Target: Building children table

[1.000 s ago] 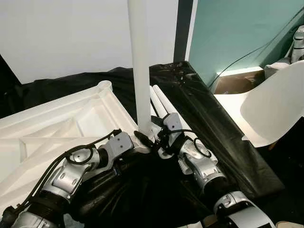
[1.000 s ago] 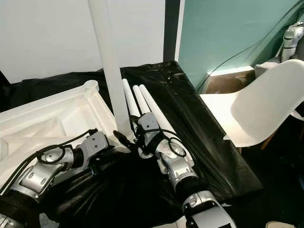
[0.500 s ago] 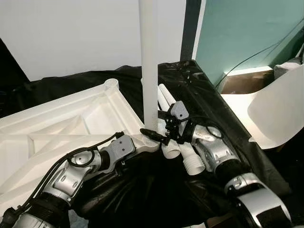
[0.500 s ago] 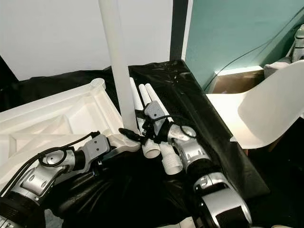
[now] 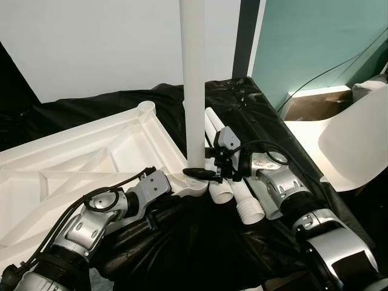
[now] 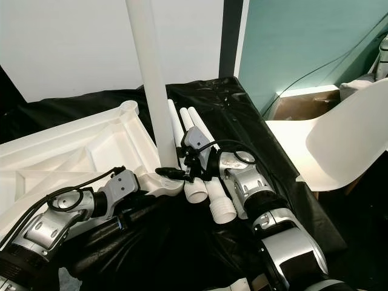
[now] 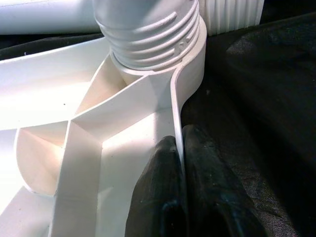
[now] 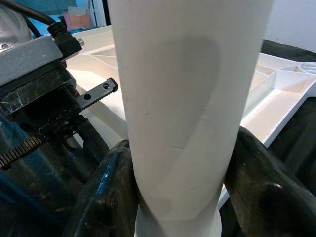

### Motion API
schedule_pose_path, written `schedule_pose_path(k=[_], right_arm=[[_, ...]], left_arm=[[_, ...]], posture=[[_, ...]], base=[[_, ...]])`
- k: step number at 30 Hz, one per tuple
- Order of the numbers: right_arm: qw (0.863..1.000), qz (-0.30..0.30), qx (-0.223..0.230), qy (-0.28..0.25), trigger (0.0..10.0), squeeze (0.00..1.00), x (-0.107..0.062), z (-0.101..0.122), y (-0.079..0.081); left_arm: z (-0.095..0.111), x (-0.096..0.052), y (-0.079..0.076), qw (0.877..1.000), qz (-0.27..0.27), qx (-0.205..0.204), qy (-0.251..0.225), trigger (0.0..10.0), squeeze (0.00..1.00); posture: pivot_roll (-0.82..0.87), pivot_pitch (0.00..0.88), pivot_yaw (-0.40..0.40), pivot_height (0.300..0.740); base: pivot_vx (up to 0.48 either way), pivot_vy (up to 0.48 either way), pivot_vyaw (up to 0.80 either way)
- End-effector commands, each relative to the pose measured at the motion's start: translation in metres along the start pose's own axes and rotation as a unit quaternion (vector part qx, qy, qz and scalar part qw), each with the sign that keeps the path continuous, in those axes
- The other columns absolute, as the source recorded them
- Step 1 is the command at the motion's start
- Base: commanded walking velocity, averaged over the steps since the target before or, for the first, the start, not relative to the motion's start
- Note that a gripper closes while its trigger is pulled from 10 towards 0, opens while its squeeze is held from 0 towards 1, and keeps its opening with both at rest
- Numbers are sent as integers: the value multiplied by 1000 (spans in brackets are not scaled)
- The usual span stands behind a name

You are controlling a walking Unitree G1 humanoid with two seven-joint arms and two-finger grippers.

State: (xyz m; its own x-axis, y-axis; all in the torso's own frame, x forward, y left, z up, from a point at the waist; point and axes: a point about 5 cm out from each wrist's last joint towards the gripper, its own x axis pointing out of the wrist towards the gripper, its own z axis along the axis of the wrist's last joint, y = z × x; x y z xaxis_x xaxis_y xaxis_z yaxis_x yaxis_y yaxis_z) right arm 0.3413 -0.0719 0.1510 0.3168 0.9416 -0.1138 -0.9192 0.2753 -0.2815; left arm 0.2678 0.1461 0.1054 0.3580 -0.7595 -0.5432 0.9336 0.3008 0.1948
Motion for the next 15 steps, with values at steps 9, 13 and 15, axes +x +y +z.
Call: schedule_pose_path(k=[9, 13, 15], right_arm=[[952, -285, 108, -38, 0, 0, -5, -36, 22], [948, -292, 118, -44, 0, 0, 1, -36, 32], [946, -300, 114, -42, 10000, 0, 1, -34, 26]], left_arm=[[-22, 10, -27, 994, -96, -28, 41, 10000, 0], [-23, 8, -28, 994, -97, -30, 44, 10000, 0], [-24, 7, -28, 994, -97, -30, 46, 10000, 0]], posture=[[89, 0, 12, 740], [86, 0, 16, 740], [85, 0, 17, 740]], base=[[0, 0, 0], [0, 0, 0], [0, 0, 0]])
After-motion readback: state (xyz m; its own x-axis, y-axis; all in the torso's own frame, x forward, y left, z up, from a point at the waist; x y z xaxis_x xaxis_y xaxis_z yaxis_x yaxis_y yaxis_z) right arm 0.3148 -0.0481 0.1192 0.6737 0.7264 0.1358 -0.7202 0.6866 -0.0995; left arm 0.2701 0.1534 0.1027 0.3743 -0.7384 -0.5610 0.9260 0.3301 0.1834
